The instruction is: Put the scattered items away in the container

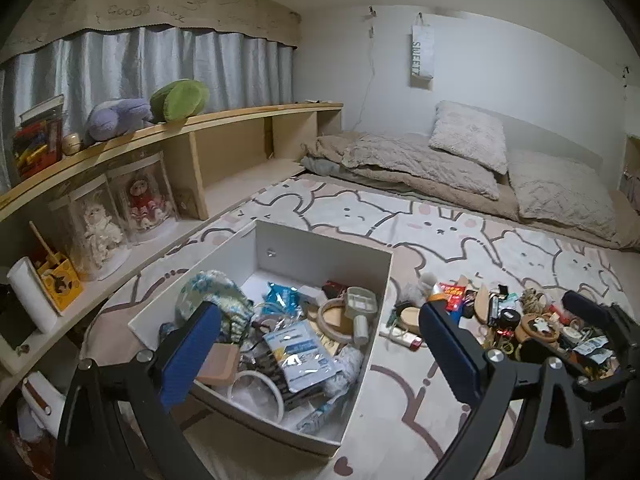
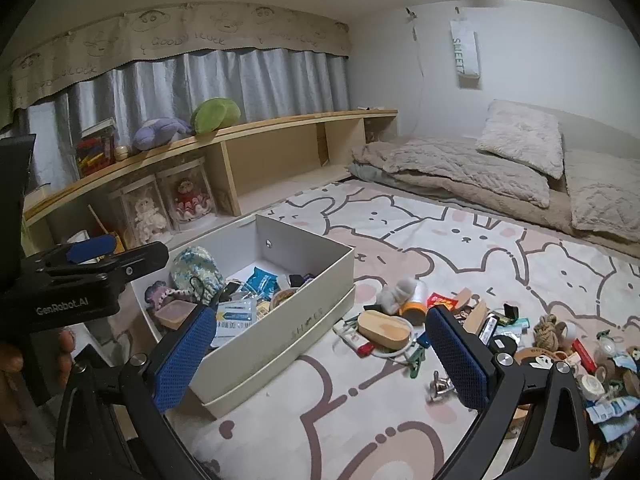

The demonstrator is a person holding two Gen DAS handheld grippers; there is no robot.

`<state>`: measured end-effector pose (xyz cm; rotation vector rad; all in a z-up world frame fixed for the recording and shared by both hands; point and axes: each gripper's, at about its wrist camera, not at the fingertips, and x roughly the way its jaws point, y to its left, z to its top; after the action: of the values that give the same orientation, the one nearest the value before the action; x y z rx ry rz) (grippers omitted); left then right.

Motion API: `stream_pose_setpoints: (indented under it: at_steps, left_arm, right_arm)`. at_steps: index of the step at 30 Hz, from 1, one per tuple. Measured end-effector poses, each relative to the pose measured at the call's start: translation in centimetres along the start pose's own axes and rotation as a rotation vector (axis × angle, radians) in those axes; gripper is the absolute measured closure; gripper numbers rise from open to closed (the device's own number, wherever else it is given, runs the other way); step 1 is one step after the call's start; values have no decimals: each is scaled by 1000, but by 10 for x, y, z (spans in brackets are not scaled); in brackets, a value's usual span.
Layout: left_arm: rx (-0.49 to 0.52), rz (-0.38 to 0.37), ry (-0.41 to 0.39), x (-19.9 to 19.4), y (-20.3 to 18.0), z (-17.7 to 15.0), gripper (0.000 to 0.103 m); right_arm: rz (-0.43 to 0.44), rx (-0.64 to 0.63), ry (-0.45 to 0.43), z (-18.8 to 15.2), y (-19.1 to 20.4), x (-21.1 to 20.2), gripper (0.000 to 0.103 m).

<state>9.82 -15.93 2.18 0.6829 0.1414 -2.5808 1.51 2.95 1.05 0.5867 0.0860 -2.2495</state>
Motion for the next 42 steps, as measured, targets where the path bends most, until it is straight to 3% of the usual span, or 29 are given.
stream_pose_setpoints:
  at_steps: [13, 23, 42]
  left_arm:
    - [20, 19, -9, -19, -2, -32, 3]
    - [33, -32, 11, -32, -2, -44, 3]
    - [84, -39, 9, -41, -15, -60, 3]
  right_arm:
    - [1, 4, -7, -12, -8, -21, 0]
    - [-20, -3, 2, -24, -13, -28, 0]
    - [-31, -9, 19, -34, -17, -32, 0]
